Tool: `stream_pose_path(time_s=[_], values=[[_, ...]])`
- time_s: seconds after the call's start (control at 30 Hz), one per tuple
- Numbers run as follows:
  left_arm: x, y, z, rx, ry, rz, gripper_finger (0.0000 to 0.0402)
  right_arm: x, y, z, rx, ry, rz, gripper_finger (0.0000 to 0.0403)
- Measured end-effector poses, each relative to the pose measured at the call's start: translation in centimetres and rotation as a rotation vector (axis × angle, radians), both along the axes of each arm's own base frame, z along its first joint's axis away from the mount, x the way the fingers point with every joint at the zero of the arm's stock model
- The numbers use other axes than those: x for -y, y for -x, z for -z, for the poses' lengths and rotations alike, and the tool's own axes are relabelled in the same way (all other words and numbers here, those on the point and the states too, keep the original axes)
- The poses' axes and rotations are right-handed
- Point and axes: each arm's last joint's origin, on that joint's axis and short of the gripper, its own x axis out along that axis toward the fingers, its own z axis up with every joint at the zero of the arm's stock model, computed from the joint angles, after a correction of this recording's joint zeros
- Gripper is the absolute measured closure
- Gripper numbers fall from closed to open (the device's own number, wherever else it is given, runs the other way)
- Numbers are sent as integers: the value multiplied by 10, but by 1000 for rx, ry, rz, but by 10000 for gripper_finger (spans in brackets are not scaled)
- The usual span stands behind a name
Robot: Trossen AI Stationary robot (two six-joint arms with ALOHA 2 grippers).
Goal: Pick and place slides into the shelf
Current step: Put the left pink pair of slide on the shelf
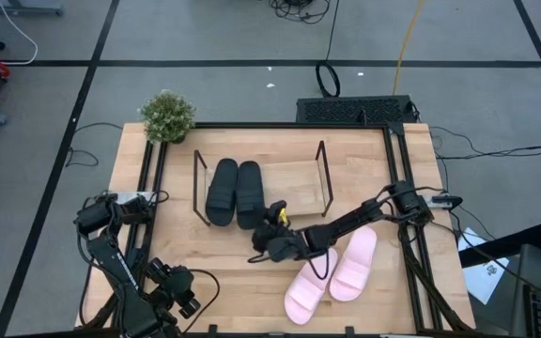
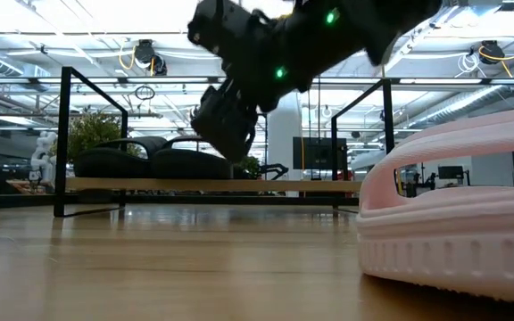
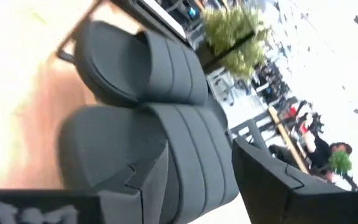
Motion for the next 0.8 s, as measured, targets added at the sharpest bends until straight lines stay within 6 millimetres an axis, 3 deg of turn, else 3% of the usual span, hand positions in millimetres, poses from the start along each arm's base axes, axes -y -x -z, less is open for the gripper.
stream_pose_path(time_s=[0.3, 0.6, 0.8], values=[[0, 0, 0, 0, 0, 1, 151, -52, 27, -38, 20, 111, -47, 234], [3, 0, 1, 9, 23, 8, 151, -139, 90, -40, -39, 247, -136, 234], [11, -6, 3, 89, 79, 78, 151, -182, 132, -49, 78, 244, -80, 234]])
